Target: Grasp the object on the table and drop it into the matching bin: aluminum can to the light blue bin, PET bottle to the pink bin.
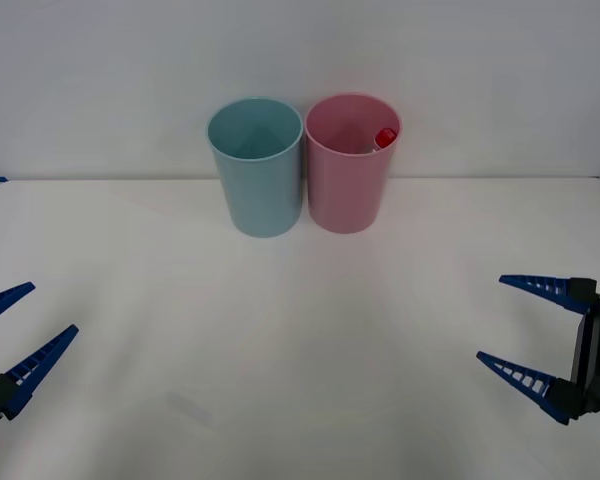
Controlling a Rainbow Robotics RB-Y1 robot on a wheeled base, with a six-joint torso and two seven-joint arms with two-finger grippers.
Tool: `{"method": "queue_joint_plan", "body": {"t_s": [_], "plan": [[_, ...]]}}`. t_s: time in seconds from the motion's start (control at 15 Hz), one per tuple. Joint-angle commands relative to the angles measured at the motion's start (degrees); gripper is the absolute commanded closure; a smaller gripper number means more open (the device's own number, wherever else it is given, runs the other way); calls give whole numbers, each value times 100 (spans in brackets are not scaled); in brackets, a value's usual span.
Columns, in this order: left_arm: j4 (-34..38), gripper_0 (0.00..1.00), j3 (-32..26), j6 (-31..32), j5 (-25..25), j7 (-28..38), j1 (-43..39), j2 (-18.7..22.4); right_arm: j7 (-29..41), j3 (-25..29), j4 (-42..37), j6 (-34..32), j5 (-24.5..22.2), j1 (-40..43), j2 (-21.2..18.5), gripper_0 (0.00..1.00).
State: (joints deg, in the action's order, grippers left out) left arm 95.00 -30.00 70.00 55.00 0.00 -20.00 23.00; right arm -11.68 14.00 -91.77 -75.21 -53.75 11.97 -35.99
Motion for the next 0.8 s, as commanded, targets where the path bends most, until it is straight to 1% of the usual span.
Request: {"method": "queue_joint_plan", "body": {"t_s": [0.07, 0.33, 0.47, 0.8], "plan": [[0, 0, 0, 0, 0, 0, 0, 0, 87, 173, -316, 59, -4, 403, 75, 0], [0, 0, 0, 0, 0, 0, 0, 0, 201, 393, -746, 164, -4, 843, 75, 0], [0, 0, 0, 0, 0, 0, 0, 0, 227, 428, -808, 173, -188, 930, 75, 0], [0, 0, 0, 0, 0, 0, 0, 0, 227, 428, -808, 173, -188, 930, 75, 0]]}}
